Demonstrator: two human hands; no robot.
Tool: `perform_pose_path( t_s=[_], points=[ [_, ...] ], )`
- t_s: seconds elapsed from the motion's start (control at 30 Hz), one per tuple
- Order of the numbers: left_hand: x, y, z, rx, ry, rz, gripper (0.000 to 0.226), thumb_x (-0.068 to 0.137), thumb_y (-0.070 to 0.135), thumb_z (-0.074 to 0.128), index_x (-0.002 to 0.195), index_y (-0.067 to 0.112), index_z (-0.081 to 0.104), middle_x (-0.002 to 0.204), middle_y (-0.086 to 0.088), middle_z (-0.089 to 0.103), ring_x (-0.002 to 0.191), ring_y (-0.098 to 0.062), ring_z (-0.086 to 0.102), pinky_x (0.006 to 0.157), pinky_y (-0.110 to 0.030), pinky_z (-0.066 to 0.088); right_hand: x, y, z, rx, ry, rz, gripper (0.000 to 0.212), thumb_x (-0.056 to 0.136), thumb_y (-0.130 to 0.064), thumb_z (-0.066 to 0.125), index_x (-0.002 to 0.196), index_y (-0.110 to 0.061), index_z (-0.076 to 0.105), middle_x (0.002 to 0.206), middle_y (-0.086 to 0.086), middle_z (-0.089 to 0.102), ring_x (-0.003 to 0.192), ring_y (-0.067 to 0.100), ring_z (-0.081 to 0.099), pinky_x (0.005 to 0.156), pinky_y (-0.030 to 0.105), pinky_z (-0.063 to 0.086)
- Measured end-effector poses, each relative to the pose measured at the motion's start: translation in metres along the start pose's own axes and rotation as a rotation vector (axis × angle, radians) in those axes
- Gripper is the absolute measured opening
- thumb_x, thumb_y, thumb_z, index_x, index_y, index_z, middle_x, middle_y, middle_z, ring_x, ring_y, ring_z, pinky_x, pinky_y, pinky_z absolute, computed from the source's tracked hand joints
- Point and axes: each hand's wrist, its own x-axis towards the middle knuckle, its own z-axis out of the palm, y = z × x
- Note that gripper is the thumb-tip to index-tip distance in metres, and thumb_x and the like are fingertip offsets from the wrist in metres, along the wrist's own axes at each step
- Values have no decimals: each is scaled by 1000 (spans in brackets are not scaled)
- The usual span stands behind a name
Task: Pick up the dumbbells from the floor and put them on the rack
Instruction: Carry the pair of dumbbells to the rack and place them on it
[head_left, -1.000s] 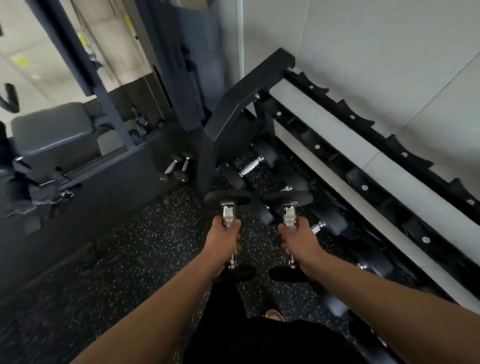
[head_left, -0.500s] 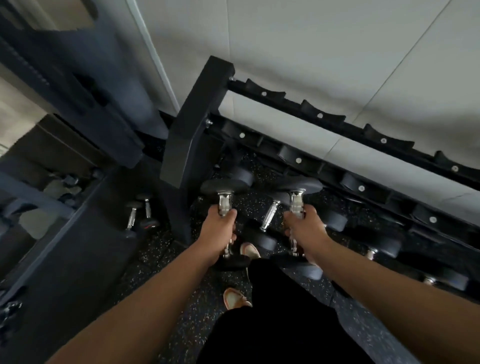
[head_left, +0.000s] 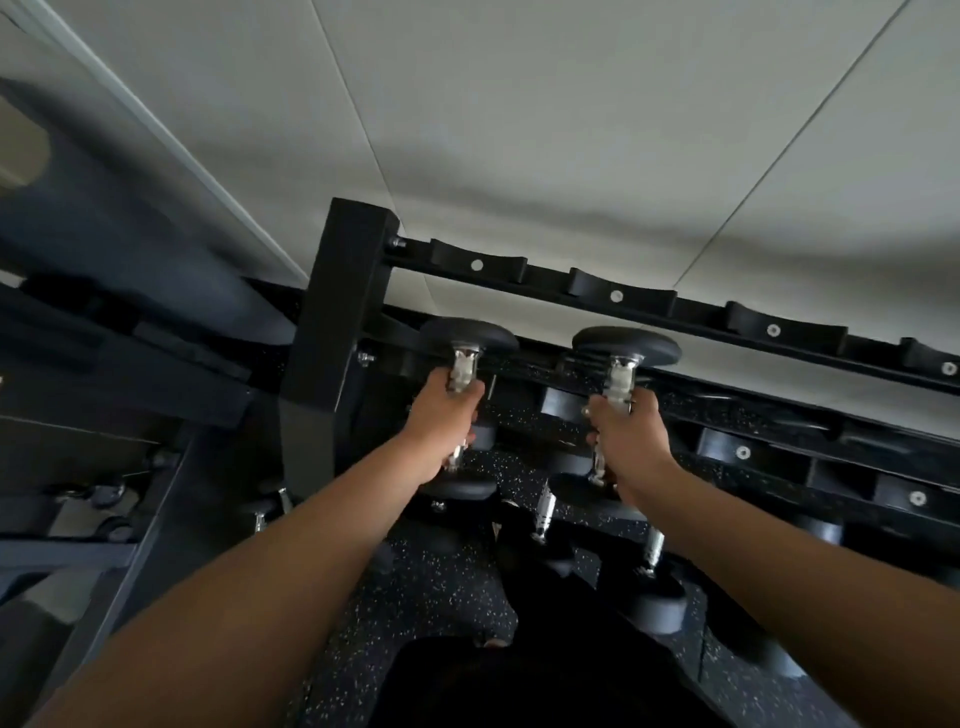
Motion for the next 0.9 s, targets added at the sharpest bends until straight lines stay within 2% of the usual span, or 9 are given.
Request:
perform_pose_path(
  t_s=[0.07,0.2,0.3,0.5,0.57,0.63,0.7,0.83,0.9],
  points=[
    [23,18,1,-17,-3,19,24,93,29,59,115,19,53,88,-4,60,67,-14,58,50,-24,50,16,-14,1,-18,-2,-9,13,96,-24,56,102,-32,48,87,5,62,73,21,57,67,41,52],
    [66,48,1,4,-10,55,20,93,28,60,112,23,54,94,-4,61,74,-15,59,52,-22,52,42,-33,3,-36,68,-21,32,94,-31,60,120,-21,46,88,8,65,70,22,62,60,38,54],
    [90,63,-2,33,-2,51,26,94,28,60,116,18,53,92,-7,60,73,-17,58,52,-24,51,59,-39,4,-2,87,11,30,94,-31,60,119,-24,46,82,4,64,62,15,57,49,30,49],
    [115,72,-3,64,11,63,24,93,26,61,114,18,53,90,-5,60,74,-16,57,61,-32,52,78,-42,8,10,99,34,28,95,-30,59,119,-26,45,86,2,64,63,13,57,47,27,49],
    [119,72,2,75,10,57,24,94,25,60,115,18,53,91,-5,59,75,-17,57,66,-35,54,80,-42,8,14,111,32,31,95,-31,60,121,-26,44,84,1,64,61,12,58,42,23,48],
    [123,72,7,81,6,49,22,94,24,59,114,17,52,91,-5,58,77,-18,56,69,-36,54,82,-42,8,5,124,34,36,95,-33,60,126,-27,42,85,-1,64,64,12,60,44,25,48],
    [125,70,11,76,17,48,20,95,24,59,112,17,52,90,-4,57,75,-17,55,68,-35,53,85,-42,8,0,139,41,40,95,-33,59,130,-26,40,88,-1,64,68,14,61,48,28,48],
    [127,68,9,87,48,44,16,96,26,57,110,20,51,86,-4,57,69,-14,53,54,-22,47,91,-42,10,-1,160,55,39,96,-32,57,130,-23,40,87,2,63,66,15,58,49,29,45],
    [128,69,5,96,70,49,18,96,25,56,113,19,51,88,-5,57,70,-15,52,57,-24,46,93,-41,14,-22,154,43,40,95,-31,57,130,-23,40,86,3,62,64,15,56,48,29,45]
  ],
)
